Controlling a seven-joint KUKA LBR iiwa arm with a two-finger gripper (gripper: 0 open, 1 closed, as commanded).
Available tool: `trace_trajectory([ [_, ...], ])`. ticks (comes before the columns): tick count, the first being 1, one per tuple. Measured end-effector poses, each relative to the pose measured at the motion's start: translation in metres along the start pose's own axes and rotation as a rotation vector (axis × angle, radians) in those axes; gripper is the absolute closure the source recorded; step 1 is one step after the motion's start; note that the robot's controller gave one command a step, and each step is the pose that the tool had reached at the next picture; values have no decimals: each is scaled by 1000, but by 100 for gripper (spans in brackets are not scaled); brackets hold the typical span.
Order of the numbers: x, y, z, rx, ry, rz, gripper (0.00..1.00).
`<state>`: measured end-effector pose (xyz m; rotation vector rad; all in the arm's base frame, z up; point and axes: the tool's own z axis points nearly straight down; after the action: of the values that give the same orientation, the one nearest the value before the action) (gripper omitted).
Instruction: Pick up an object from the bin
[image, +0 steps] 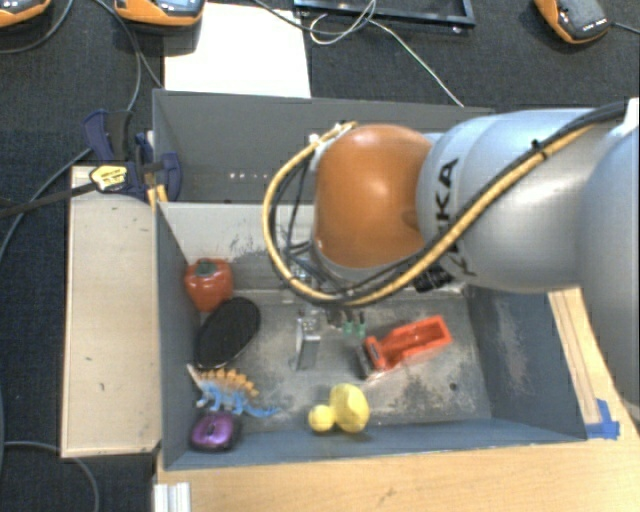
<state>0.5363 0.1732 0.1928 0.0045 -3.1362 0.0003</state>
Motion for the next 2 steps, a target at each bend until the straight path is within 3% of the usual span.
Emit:
trace_trajectory([
  [1, -2, -1, -5, -1, -8, 7, 0],
  [2, -34, 44, 99, -1, -8, -370, 0],
])
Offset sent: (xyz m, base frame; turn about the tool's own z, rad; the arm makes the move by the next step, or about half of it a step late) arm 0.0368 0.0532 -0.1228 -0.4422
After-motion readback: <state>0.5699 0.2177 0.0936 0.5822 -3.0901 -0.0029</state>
